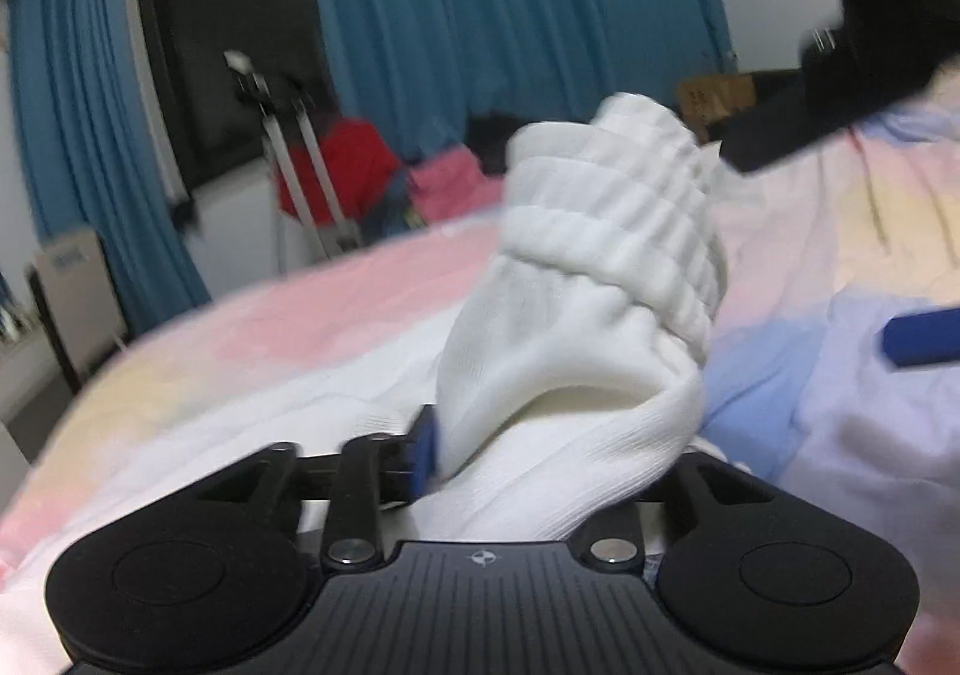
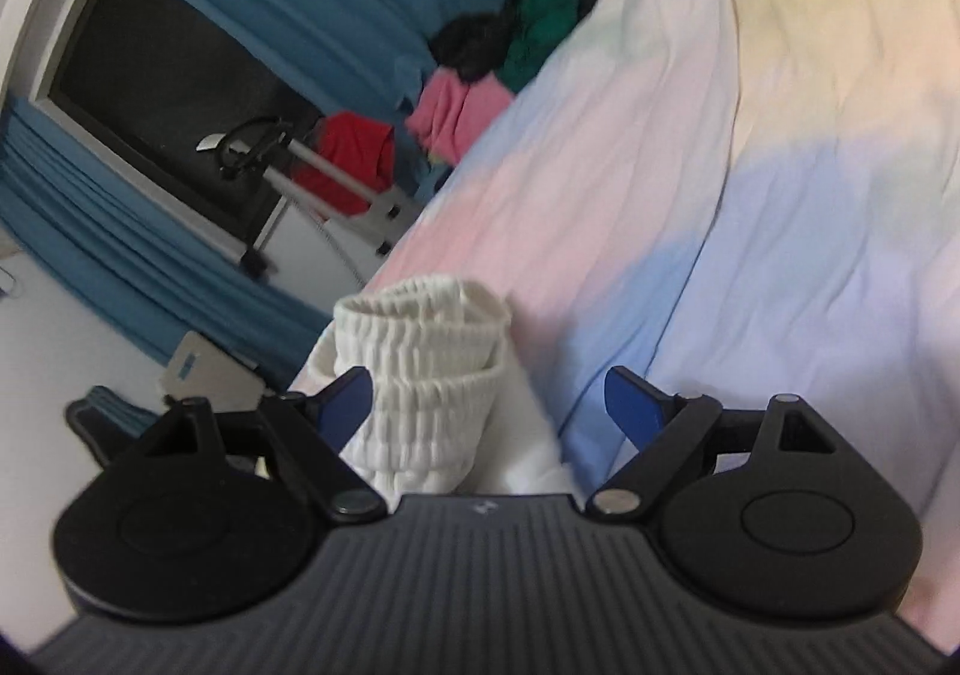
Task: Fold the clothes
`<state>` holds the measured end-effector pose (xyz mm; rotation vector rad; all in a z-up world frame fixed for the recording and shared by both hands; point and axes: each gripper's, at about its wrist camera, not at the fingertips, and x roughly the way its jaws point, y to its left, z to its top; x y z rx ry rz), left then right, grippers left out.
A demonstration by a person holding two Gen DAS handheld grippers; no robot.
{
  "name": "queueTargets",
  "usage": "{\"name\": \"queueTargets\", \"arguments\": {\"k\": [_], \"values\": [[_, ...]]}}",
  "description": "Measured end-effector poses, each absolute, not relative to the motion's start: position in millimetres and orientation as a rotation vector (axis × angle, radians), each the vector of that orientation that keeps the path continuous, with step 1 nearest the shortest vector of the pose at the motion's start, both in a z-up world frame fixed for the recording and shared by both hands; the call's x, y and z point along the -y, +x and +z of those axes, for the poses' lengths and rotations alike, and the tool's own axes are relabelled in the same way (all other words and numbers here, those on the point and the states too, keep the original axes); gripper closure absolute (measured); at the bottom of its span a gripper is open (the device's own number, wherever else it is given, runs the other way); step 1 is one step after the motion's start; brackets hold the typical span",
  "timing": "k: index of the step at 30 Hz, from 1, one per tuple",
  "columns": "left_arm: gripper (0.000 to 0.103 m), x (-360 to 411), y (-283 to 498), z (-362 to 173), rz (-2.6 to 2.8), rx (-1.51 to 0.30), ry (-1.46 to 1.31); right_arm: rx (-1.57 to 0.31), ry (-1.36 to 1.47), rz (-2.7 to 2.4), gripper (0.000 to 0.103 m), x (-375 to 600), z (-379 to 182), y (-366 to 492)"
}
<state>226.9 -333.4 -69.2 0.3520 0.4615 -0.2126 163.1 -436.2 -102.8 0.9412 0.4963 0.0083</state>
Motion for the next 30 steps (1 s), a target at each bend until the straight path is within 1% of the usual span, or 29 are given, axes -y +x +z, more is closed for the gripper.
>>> {"name": "queueTargets", "arguments": {"k": [1,2,3,4,6,9,12,13,17,19,20,25,27,30], "values": [[0.05,328.3,228.1,-65.6,-0.233,-0.491,0.347,-0.5,0.953,0.018,0.016,434.3,-105.2,164.7],[0.048,322.3,221.5,-63.2,-0.248,-0.503,0.373,-0.504,0.96,0.022,0.016,432.0,-106.7,167.1],[0.041,315.9,214.8,-60.9,-0.262,-0.512,0.399,-0.515,0.964,0.031,0.016,428.8,-107.6,171.1],[0.031,307.3,207.6,-59.6,-0.264,-0.511,0.418,-0.524,0.969,0.054,0.016,425.8,-108.6,173.2],[0.021,274.5,195.4,-57.9,-0.276,-0.514,0.449,-0.539,0.967,0.098,0.016,418.9,-108.9,176.4],[0.021,225.9,178.6,-61.7,-0.263,-0.536,0.503,-0.558,0.947,0.159,0.016,407.0,-106.4,179.8],[0.02,179.8,155.1,-66.2,-0.189,-0.482,0.543,-0.56,0.922,0.165,0.016,400.1,-101.8,178.7],[0.018,163.9,153.9,-68.2,-0.15,-0.468,0.541,-0.556,0.913,0.153,0.016,398.4,-99.4,178.9],[0.018,133.5,167.5,-77.6,-0.081,-0.536,0.391,-0.572,0.908,0.084,0.016,395.2,-100.2,193.6],[0.018,120.5,182.2,-79.0,-0.067,-0.531,0.353,-0.586,0.907,0.044,0.017,394.8,-103.4,201.6],[0.018,118.2,183.4,-76.2,-0.064,-0.528,0.331,-0.582,0.896,0.031,0.022,393.4,-104.4,203.0],[0.019,101.7,197.8,-62.5,-0.03,-0.552,0.139,-0.547,0.826,-0.013,0.041,385.9,-102.6,200.5],[0.02,91.1,187.9,-59.4,-0.012,-0.569,0.084,-0.541,0.81,-0.031,0.053,384.3,-102.1,197.6],[0.021,77.7,176.8,-52.5,0.008,-0.59,0.015,-0.532,0.812,-0.055,0.062,382.5,-102.5,190.3]]}}
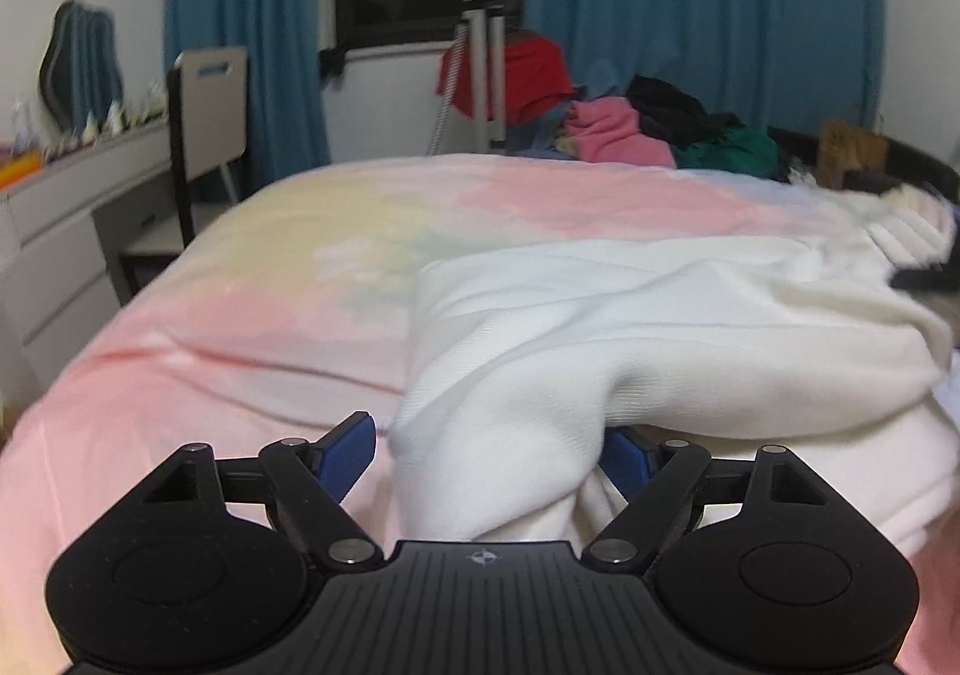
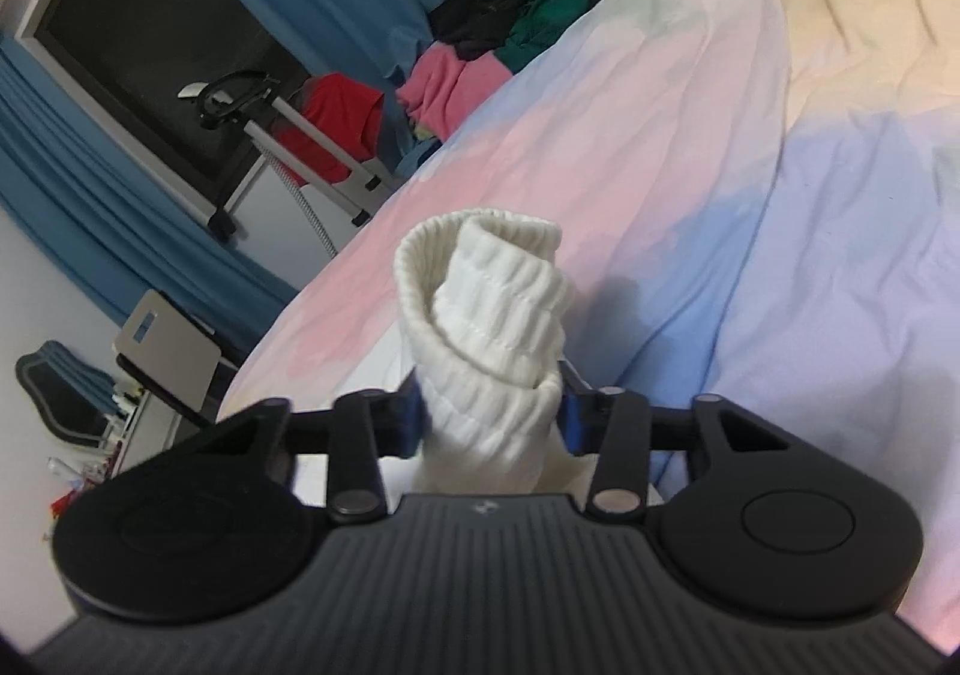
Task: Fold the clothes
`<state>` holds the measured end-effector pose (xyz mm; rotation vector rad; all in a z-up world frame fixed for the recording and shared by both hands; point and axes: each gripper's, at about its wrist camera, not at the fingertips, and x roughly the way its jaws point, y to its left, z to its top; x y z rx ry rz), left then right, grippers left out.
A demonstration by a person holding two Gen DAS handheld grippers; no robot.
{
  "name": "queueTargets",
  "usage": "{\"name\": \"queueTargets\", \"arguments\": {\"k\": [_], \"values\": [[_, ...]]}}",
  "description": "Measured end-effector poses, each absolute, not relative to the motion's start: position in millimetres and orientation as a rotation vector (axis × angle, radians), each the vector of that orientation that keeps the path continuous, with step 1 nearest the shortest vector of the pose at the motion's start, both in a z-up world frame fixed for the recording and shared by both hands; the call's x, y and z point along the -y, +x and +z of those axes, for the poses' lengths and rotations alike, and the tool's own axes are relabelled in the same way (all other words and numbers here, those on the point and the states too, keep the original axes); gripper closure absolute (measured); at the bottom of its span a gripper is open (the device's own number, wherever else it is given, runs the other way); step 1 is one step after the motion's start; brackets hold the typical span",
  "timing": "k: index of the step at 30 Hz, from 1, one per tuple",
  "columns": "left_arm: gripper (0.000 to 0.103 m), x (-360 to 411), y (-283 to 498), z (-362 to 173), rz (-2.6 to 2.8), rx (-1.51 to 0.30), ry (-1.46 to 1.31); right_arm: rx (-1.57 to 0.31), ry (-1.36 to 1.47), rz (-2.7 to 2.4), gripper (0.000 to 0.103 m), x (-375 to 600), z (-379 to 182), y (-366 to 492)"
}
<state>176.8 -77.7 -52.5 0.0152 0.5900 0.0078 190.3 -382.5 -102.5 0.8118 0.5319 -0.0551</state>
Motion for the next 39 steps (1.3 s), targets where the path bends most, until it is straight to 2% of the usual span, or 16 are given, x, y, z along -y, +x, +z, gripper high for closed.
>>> {"name": "queueTargets", "arguments": {"k": [5,10,14,20,22,24,26,28,30,34,39], "values": [[0.025,71.0,155.3,-41.5,0.03,-0.588,-0.067,-0.51,0.821,-0.038,0.068,380.3,-98.2,170.6],[0.025,57.5,137.4,-38.7,0.065,-0.59,-0.111,-0.438,0.846,-0.013,0.068,385.1,-87.0,150.8],[0.025,52.7,132.1,-47.2,0.088,-0.624,-0.127,-0.511,0.9,-0.096,0.068,393.9,-113.6,154.8],[0.025,45.4,132.5,-47.4,0.097,-0.633,-0.141,-0.536,0.911,-0.149,0.058,396.6,-125.2,156.1],[0.024,40.0,133.1,-48.1,0.105,-0.646,-0.17,-0.547,0.898,-0.156,0.051,393.9,-125.4,156.0],[0.024,36.1,134.3,-49.6,0.117,-0.657,-0.199,-0.576,0.931,-0.158,0.032,397.2,-131.6,156.9],[0.024,33.4,135.7,-51.4,0.131,-0.667,-0.223,-0.611,1.003,-0.135,0.025,403.1,-141.9,158.7],[0.023,31.5,136.6,-52.9,0.141,-0.674,-0.243,-0.64,1.08,-0.099,0.025,405.7,-152.0,161.7],[0.021,30.6,136.8,-53.3,0.151,-0.676,-0.247,-0.657,1.076,-0.087,0.019,402.6,-153.7,164.3],[0.02,28.1,136.9,-53.9,0.165,-0.686,-0.27,-0.681,1.037,-0.034,0.018,392.3,-147.9,169.6],[0.02,28.4,137.1,-54.5,0.186,-0.69,-0.28,-0.612,0.957,0.057,0.018,379.7,-122.0,163.1]]}}
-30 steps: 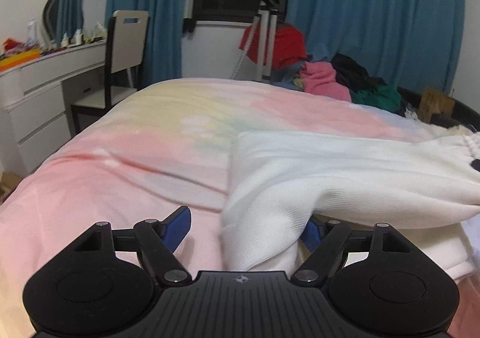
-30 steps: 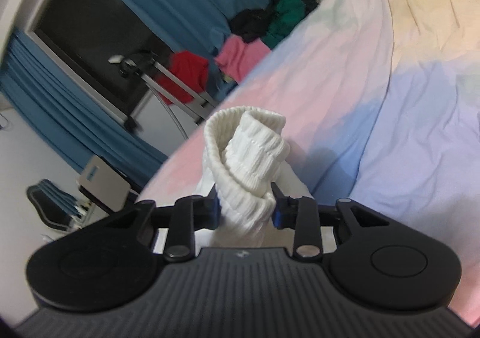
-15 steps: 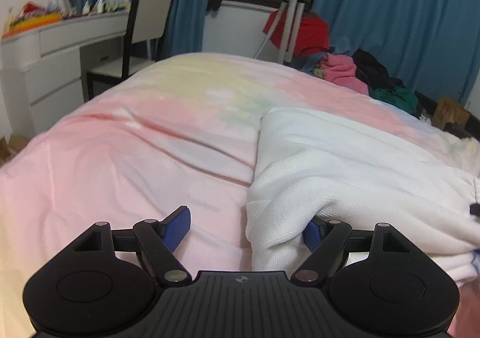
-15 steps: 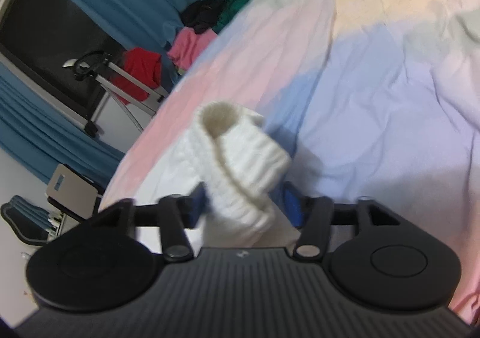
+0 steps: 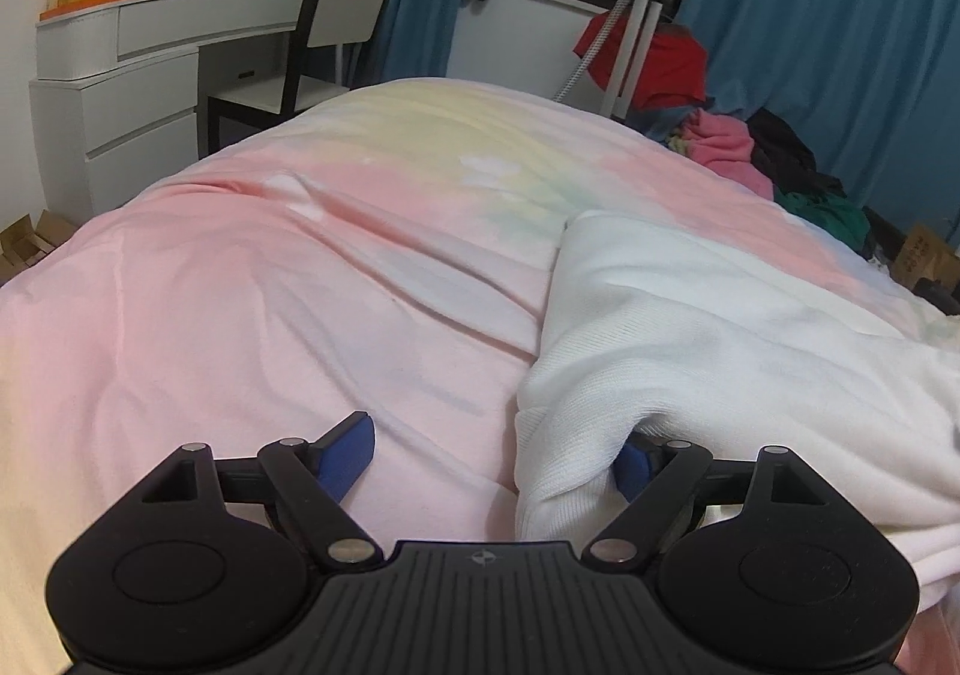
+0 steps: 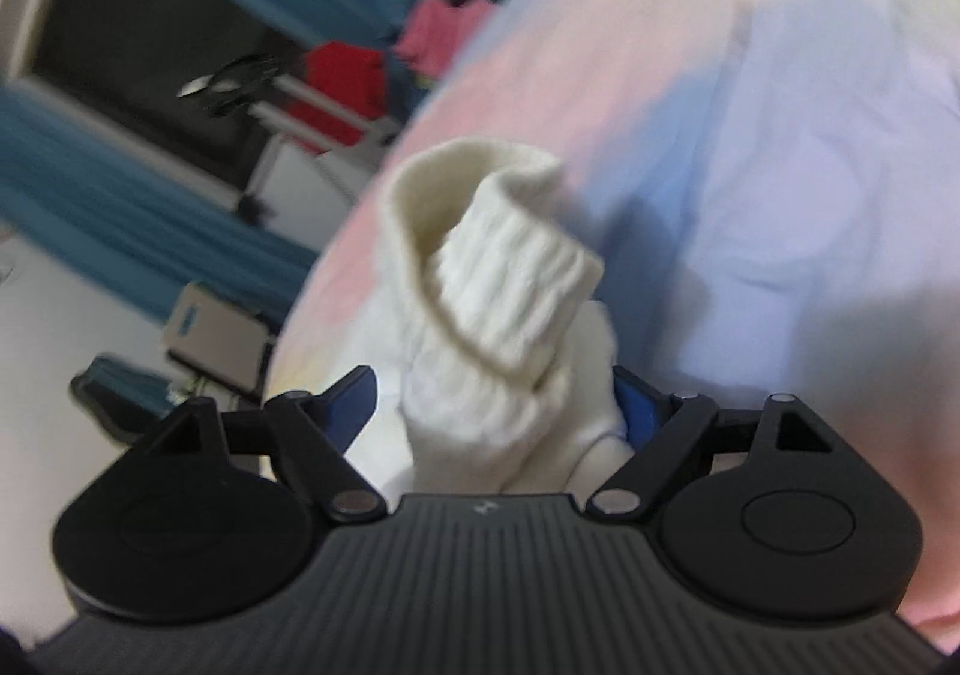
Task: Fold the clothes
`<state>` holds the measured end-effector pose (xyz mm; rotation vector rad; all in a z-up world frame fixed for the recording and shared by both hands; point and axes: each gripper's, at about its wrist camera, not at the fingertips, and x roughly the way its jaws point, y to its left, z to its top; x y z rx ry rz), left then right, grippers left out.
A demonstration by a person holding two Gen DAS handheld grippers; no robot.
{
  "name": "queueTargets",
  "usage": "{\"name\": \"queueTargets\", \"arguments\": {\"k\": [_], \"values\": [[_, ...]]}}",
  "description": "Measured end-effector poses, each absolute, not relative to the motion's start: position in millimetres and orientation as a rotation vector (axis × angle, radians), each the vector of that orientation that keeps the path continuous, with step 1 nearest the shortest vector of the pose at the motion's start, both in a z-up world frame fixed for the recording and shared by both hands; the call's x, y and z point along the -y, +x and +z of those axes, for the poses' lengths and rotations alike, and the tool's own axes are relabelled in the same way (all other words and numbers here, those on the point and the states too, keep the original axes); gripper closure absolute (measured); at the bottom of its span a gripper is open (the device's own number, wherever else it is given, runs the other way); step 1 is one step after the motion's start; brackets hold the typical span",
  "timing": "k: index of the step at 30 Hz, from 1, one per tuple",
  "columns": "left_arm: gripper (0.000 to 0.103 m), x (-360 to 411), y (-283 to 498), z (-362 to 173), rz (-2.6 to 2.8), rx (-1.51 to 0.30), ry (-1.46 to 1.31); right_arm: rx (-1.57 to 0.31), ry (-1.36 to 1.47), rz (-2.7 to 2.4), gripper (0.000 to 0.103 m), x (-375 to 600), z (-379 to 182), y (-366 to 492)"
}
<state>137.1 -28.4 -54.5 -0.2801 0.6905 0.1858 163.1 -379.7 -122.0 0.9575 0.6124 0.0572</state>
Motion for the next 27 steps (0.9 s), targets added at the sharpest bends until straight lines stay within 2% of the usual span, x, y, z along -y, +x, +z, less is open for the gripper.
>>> {"name": "queueTargets", "arguments": {"k": [7,14,18,27], "values": [[0.019,32.2,136.2,-54.8,0.199,-0.695,-0.288,-0.628,0.782,0.059,0.02,357.4,-104.2,162.8],[0.018,35.6,134.8,-55.2,0.205,-0.693,-0.288,-0.64,0.735,0.006,0.041,353.0,-101.6,160.7],[0.018,35.6,134.1,-54.9,0.205,-0.695,-0.292,-0.638,0.685,-0.001,0.047,348.9,-99.3,160.0],[0.018,34.3,134.8,-51.3,0.213,-0.679,-0.297,-0.635,0.66,-0.009,0.05,344.6,-97.2,158.1]]}}
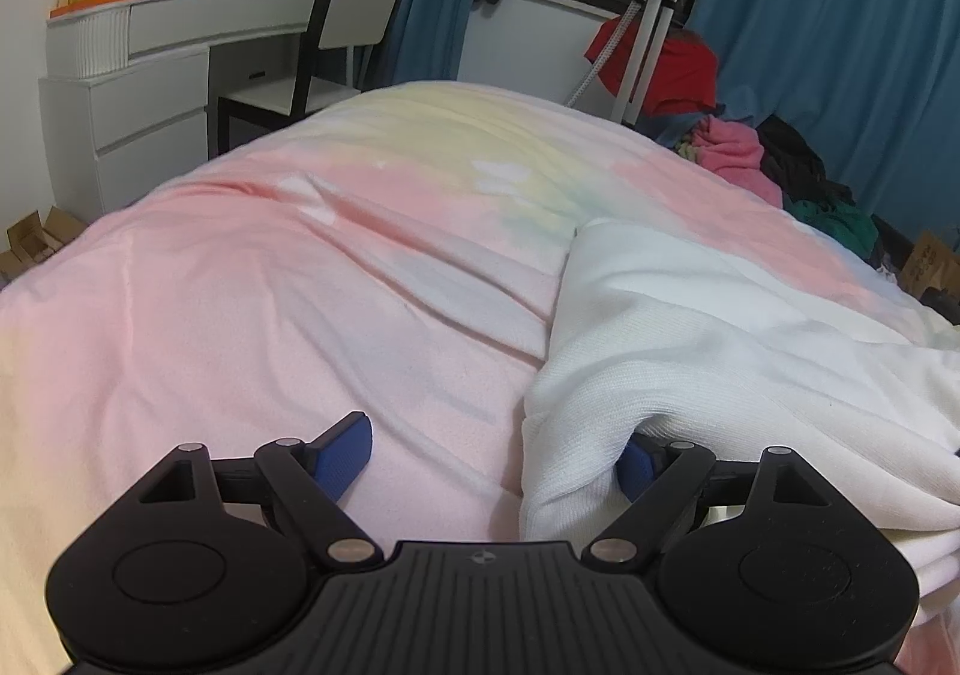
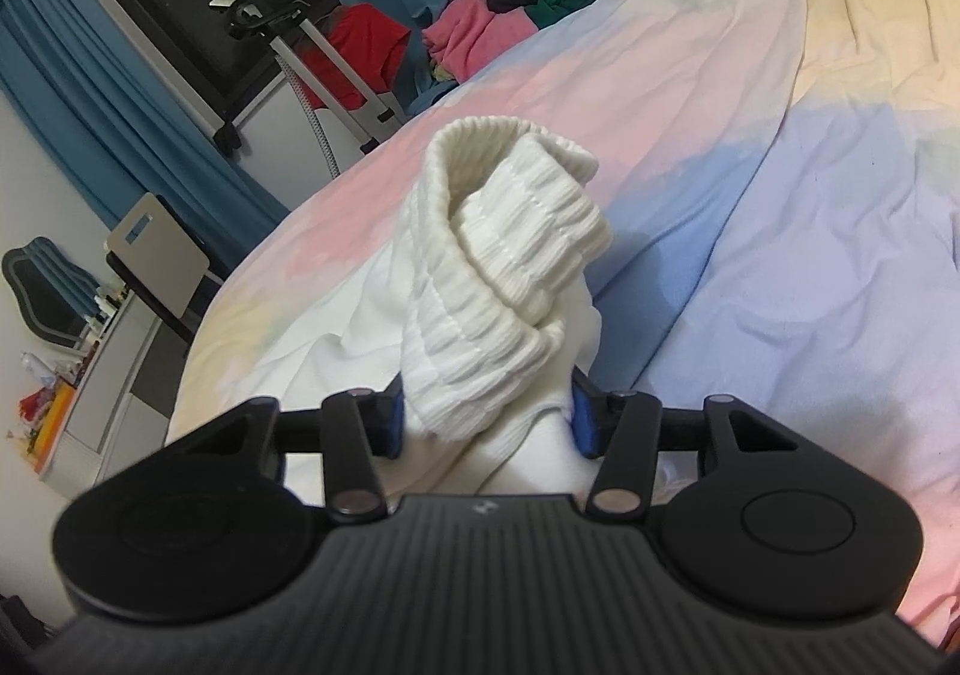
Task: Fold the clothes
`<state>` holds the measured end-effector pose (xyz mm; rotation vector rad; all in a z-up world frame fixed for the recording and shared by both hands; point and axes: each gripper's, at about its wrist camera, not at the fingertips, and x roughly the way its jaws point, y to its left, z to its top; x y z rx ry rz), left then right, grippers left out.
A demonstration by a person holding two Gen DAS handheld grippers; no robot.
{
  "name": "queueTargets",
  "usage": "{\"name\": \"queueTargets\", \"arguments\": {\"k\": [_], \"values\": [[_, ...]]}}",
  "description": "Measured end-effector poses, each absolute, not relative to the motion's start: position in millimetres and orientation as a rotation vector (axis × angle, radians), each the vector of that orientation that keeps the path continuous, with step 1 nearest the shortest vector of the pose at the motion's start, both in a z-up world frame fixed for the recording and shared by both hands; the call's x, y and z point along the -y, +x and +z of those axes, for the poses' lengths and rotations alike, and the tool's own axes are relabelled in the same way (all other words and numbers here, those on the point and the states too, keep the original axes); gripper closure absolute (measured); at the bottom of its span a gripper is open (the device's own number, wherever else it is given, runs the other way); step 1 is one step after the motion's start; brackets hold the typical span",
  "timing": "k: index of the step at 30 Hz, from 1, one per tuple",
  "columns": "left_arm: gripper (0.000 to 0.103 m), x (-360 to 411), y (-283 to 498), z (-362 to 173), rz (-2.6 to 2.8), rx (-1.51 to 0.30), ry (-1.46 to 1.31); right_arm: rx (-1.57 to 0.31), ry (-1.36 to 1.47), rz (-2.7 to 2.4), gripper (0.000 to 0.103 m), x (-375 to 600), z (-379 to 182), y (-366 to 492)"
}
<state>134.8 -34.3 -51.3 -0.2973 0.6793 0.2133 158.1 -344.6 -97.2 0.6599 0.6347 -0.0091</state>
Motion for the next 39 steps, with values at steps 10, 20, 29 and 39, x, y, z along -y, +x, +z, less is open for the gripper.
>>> {"name": "queueTargets", "arguments": {"k": [10,20,29,39], "values": [[0.018,17.8,137.1,-47.2,0.241,-0.672,-0.389,-0.695,0.666,0.008,0.025,342.1,-110.8,166.4],[0.018,21.2,138.2,-46.4,0.199,-0.715,-0.394,-0.721,0.679,-0.006,0.046,342.2,-125.4,175.9],[0.006,14.8,107.2,-16.7,-0.049,-0.698,-0.542,-0.633,0.714,-0.08,0.065,349.2,-103.3,153.7],[0.009,-2.3,159.3,-73.9,-0.185,-0.791,-0.971,-0.605,0.664,-0.101,0.065,337.5,-98.9,158.5]]}}
